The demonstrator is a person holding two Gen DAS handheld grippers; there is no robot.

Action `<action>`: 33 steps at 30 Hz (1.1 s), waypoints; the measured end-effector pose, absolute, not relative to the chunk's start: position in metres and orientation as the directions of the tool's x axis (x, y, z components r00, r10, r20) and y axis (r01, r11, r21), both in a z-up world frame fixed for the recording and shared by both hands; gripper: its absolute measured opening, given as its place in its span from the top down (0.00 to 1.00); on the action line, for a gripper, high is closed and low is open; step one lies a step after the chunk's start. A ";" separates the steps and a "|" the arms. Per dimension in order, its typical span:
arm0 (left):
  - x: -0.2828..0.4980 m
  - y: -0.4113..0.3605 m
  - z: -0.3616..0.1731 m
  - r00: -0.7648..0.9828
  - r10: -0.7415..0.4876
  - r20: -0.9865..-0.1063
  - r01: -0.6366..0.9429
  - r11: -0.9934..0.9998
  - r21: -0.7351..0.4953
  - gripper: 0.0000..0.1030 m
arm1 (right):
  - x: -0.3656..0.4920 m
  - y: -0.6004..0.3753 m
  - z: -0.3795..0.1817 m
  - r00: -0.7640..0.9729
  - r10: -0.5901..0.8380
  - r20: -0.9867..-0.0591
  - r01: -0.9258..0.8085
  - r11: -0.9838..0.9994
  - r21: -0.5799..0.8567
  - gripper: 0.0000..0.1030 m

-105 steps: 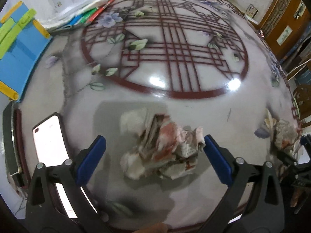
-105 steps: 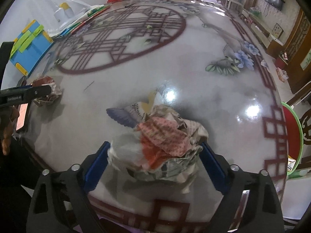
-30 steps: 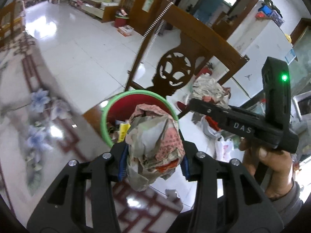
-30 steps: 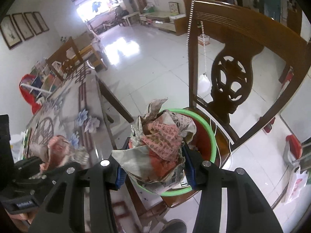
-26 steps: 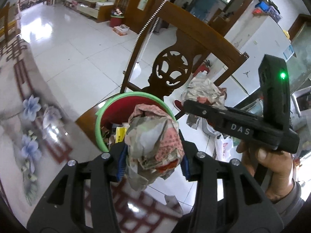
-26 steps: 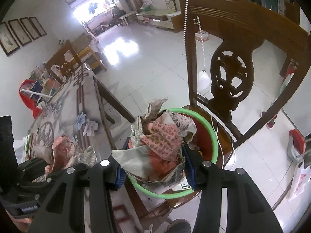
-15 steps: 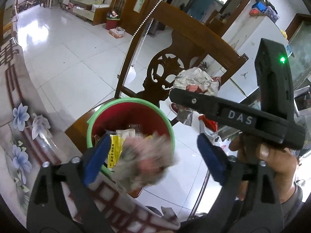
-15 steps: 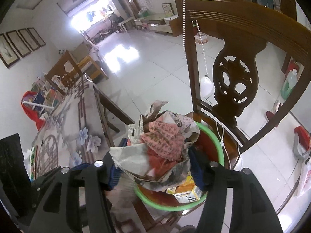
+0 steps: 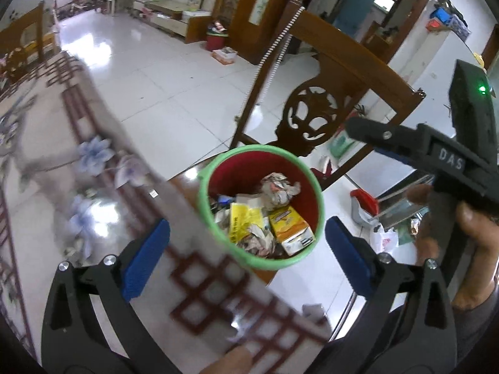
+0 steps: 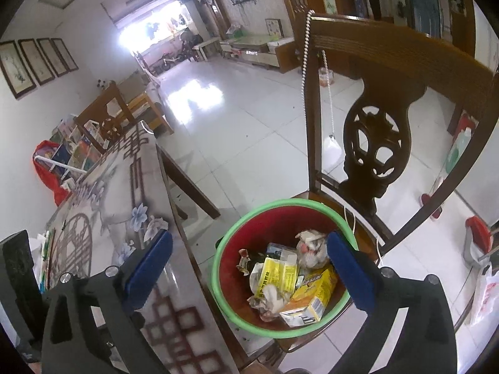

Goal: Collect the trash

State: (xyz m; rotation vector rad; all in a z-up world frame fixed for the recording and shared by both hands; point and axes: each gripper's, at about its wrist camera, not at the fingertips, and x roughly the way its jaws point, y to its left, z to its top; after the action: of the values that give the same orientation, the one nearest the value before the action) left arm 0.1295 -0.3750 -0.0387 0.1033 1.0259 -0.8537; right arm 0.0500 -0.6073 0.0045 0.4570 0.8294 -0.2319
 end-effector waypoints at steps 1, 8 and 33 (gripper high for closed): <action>0.128 -0.369 -0.038 0.241 -0.576 -0.781 0.663 0.685 -0.301 0.05 | 0.049 -0.604 0.006 0.661 -0.025 -0.750 0.369 0.881 0.295 0.07; 0.104 -0.298 -0.021 0.347 -0.537 -0.769 0.608 0.753 -0.252 0.05 | 0.037 -0.552 0.023 0.696 -0.022 -0.718 0.324 0.902 0.286 0.07; 0.028 -0.030 0.018 0.790 -0.159 -0.592 0.168 0.985 -0.040 0.05 | 0.010 -0.262 0.021 0.762 0.099 -0.640 -0.072 0.995 0.068 0.07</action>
State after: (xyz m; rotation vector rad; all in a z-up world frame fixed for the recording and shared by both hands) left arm 0.0281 -0.0299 0.0179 0.0149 0.6355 -0.1764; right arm 0.0101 -0.2624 0.0207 0.0405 0.6984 0.0929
